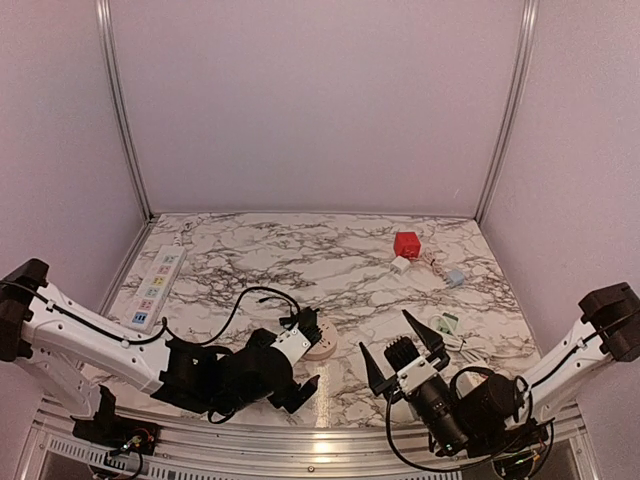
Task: Insert the plug
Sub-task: Move the socket to the center of the board.
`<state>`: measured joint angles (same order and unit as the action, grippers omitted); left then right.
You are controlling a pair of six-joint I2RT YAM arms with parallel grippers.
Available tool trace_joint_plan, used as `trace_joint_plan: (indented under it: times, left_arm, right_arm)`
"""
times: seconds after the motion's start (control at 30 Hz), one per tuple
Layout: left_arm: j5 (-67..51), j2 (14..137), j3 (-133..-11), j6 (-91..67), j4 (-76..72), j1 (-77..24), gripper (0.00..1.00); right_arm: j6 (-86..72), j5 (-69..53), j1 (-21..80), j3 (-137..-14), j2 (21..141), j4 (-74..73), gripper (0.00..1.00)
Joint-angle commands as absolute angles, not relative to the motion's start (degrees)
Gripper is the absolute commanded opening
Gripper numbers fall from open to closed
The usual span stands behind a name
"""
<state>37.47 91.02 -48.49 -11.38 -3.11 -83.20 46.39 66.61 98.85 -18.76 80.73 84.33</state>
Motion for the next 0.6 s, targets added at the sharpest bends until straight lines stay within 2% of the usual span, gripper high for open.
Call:
trace_joint_plan:
  times: [0.0, 0.2, 0.27, 0.37, 0.43, 0.47, 0.57]
  left_arm:
    - [36.74, 83.96, -39.0, -18.66, -12.92, -84.3, 0.99]
    - [37.62, 85.93, -31.21, -19.07, -22.23, -86.24, 0.99]
    - [38.06, 87.66, -29.24, -18.3, -26.19, -86.83, 0.99]
    - [38.09, 89.6, -25.63, -18.59, -33.42, -87.59, 0.99]
    - [37.6, 90.97, -21.84, -18.97, -40.88, -87.65, 0.99]
    - [37.38, 91.97, -19.95, -19.04, -44.72, -87.66, 0.99]
    - [36.98, 96.87, -15.75, -19.4, -55.69, -87.88, 0.99]
  right_arm:
    - [53.34, 73.19, 97.68, -17.87, 79.33, 99.7, 0.78]
    - [48.42, 76.68, 92.9, -20.22, 75.22, 94.1, 0.81]
    - [41.35, 76.64, 90.09, -23.52, 74.25, 81.8, 0.81]
    - [20.48, 73.8, 83.25, -31.94, 72.55, 50.17, 0.81]
    - [0.27, 66.27, 75.94, -39.83, 71.67, 24.11, 0.79]
    - [-6.04, 61.3, 71.81, -42.83, 72.01, 16.97, 0.77]
    - [-8.0, 53.57, 62.25, -45.64, 74.69, 16.75, 0.76]
